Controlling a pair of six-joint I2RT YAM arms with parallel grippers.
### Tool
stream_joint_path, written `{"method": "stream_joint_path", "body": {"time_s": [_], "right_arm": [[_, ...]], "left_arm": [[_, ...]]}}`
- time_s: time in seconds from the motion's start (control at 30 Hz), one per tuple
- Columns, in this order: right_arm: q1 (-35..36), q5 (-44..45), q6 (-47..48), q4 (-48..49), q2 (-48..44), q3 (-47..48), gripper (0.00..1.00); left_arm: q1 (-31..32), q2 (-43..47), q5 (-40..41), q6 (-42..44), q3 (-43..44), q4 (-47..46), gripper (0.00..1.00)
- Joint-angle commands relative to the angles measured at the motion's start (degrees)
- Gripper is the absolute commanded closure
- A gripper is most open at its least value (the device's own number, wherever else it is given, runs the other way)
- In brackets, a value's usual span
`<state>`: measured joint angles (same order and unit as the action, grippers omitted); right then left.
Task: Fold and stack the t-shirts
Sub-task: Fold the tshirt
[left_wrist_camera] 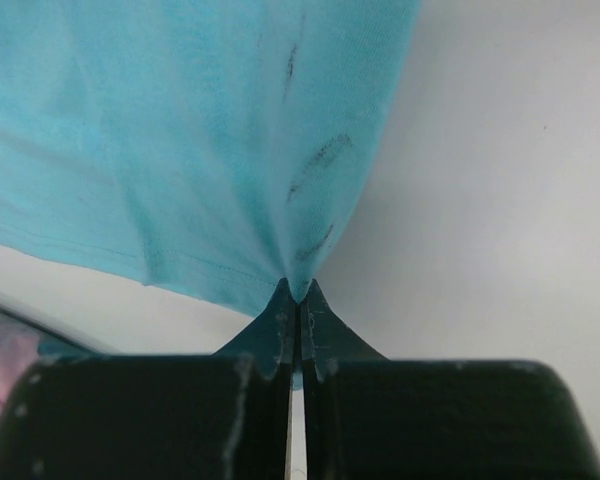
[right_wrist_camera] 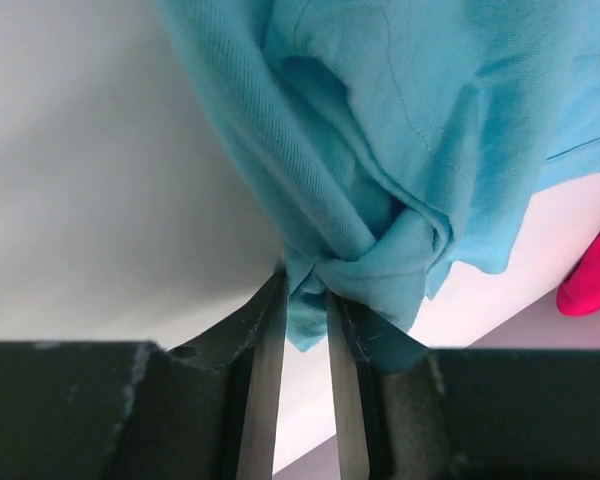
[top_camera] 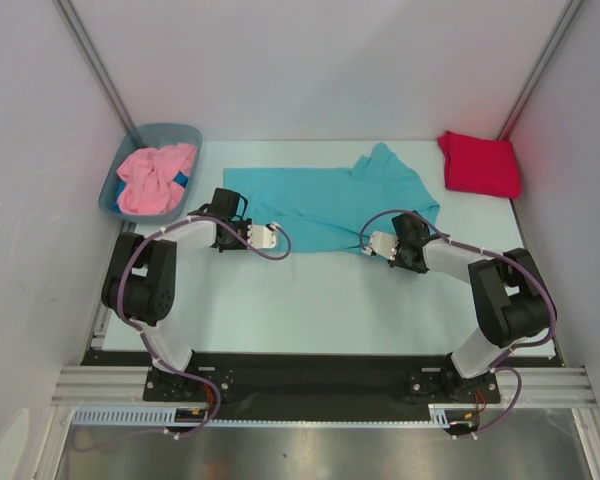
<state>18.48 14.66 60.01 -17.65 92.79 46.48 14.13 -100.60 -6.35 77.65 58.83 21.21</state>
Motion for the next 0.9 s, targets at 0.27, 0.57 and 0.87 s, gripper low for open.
{"method": "stream_joint_path", "body": {"time_s": [0.27, 0.57, 0.87], "right_arm": [[-1.34, 1.34, 0.72, 1.04, 1.6, -1.57, 0.98], [-3.36, 3.01, 2.3, 1.39, 1.78, -1.13, 1.0], [-7.23, 2.92, 4.68, 1.04, 0.64, -1.57, 1.0]], "left_arm": [[0.11, 1.63, -0.33, 1.72, 1.91, 1.55, 1.0], [-0.07, 1.72, -0.42, 2.07, 1.38, 1.9, 1.0], [-0.42, 1.72, 0.11, 3.56, 0.59, 2.17, 1.0]]}}
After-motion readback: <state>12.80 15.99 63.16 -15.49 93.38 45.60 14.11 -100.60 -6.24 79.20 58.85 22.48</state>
